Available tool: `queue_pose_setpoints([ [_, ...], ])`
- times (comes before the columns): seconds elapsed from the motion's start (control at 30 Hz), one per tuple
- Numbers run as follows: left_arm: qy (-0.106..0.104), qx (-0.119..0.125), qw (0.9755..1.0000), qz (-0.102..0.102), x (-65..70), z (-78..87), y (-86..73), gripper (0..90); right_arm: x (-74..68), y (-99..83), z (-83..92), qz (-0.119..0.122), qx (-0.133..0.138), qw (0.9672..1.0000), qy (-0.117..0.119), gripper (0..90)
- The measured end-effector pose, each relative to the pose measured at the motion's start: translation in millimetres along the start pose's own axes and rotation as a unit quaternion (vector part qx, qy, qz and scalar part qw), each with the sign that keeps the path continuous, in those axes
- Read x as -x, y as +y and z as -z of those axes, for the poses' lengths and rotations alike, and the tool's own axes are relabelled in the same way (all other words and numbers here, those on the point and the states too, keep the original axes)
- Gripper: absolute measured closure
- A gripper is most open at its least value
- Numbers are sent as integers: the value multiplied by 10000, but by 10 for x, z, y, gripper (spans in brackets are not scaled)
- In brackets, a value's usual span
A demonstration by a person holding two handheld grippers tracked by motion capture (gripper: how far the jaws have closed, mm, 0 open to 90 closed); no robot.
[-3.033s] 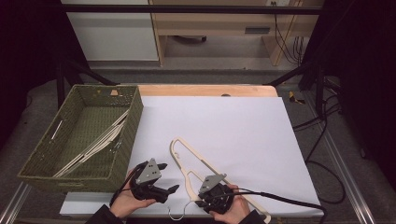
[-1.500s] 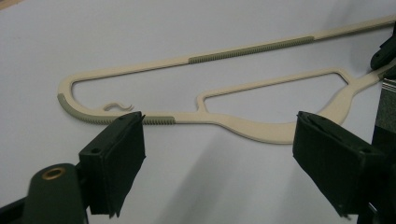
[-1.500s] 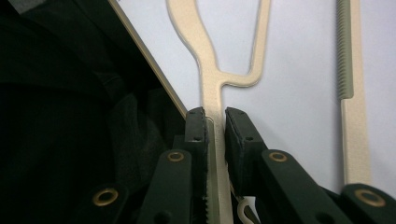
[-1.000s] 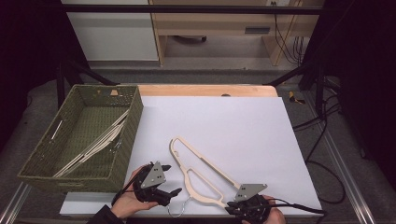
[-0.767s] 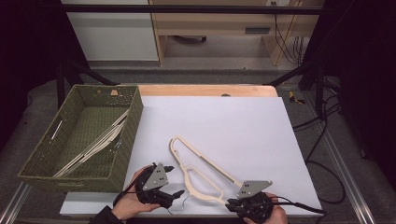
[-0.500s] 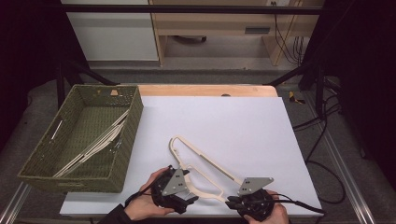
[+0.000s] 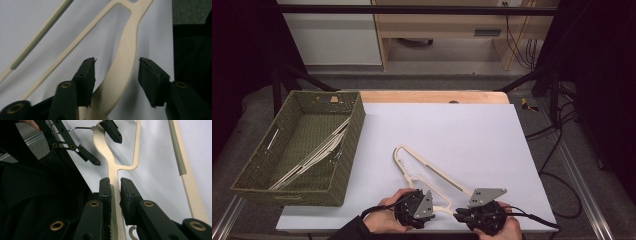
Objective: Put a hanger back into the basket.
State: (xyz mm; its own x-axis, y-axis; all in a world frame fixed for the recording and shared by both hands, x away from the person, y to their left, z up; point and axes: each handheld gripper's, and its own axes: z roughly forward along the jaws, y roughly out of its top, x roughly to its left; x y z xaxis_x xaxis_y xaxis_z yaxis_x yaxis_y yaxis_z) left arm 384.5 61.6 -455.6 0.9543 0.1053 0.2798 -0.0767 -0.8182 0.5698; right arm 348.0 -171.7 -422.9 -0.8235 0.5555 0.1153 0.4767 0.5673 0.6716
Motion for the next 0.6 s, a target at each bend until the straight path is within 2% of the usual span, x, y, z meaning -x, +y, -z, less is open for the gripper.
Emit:
queue_pose_setpoints([
  [0.07,-26,26,10000,12,-29,19,-8,590,-4,-5,-23,3,-35,10000,0,798],
  [0.1,-77,52,10000,1,-37,26,-14,607,-3,-7,-32,40,-103,9999,6,798],
  [0.2,-82,-16,9996,-260,-25,32,-16,627,-14,-8,-71,-4,-151,9999,44,797],
  [0.23,-87,49,9997,-225,-2,17,-16,636,-16,-10,-83,11,-176,9998,64,796],
  [0.27,-65,-41,9992,-381,-6,20,-11,643,-15,-12,-97,29,-196,9998,56,796],
  [0.37,-81,-172,9978,-629,-10,37,11,659,-22,-23,-134,167,-248,9996,11,792],
  [0.43,-138,-236,9968,-746,-14,50,36,664,-26,-24,-159,229,-118,9997,-9,743],
  [0.5,-170,-294,9956,-873,-8,45,64,672,-35,-6,-165,284,-82,9995,-137,695],
  [0.6,-241,-337,9952,-888,-17,41,114,680,-51,41,-205,459,-1,9987,-242,630],
])
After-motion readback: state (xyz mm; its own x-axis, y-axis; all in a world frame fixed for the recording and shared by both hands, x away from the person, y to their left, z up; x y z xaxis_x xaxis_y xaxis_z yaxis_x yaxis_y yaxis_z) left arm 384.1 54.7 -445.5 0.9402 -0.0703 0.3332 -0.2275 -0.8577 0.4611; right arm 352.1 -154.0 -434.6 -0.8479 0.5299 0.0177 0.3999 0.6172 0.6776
